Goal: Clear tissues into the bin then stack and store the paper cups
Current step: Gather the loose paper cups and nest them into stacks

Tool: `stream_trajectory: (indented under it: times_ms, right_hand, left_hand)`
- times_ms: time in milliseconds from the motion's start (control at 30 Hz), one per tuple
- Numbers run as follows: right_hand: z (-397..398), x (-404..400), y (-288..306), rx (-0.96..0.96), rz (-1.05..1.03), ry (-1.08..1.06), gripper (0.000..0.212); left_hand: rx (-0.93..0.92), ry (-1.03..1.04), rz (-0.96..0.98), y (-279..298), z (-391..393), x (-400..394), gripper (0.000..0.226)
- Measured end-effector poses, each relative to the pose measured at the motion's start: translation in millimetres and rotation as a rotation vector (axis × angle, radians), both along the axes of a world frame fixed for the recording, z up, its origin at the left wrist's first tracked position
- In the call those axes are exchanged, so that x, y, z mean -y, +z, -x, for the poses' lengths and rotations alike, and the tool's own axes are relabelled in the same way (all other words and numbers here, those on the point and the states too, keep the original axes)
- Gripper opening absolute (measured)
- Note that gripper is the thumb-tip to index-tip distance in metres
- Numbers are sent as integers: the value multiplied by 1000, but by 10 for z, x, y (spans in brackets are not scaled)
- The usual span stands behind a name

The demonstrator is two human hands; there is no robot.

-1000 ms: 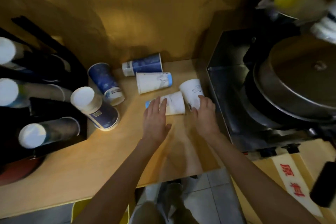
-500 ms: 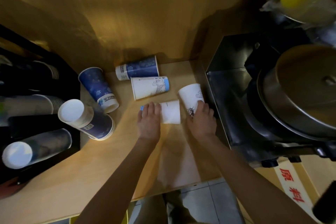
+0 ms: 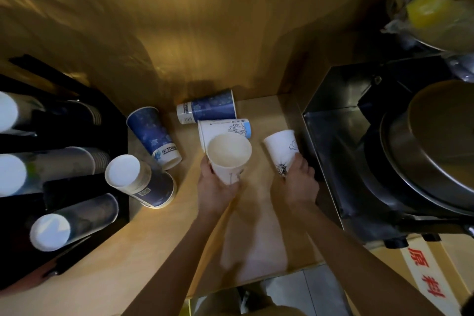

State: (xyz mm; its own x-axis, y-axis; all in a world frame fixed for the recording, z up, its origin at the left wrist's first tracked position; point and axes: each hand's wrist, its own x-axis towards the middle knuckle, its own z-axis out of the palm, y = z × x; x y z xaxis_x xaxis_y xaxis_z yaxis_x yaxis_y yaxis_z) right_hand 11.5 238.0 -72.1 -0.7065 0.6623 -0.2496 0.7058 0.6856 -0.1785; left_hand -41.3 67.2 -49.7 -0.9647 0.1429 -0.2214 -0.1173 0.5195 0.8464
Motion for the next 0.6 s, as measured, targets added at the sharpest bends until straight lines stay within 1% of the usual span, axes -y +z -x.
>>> stream_trajectory:
  times_ms: [133,267,433,500,533,567,600]
  right_hand:
    - [29,3,31,66,29,0,76]
    - [83,-11,17,18,90,-44,86]
    - [123,-34,12,41,125,-65,97]
    - [138,-46,49,70,111,-58,93]
    - [158,-53,93,89,124,-69,86]
    - [179,-57,173,66,184,-110,76]
    - [209,-65,264,-26,307,-179,65]
  left_hand:
    - [17,60,-58,-120,-114,42,84]
    - [11,50,-68,-258,-159,103,81]
    - [48,37,-45,-351,-150,198,91]
    - [33,35,-60,-358,-154,196,90]
    - [21,31,-64,-357,-152,195,92]
    - [23,27,-60,-360,-147,196,94]
    - [34,26,-55,-364,-145,197,97]
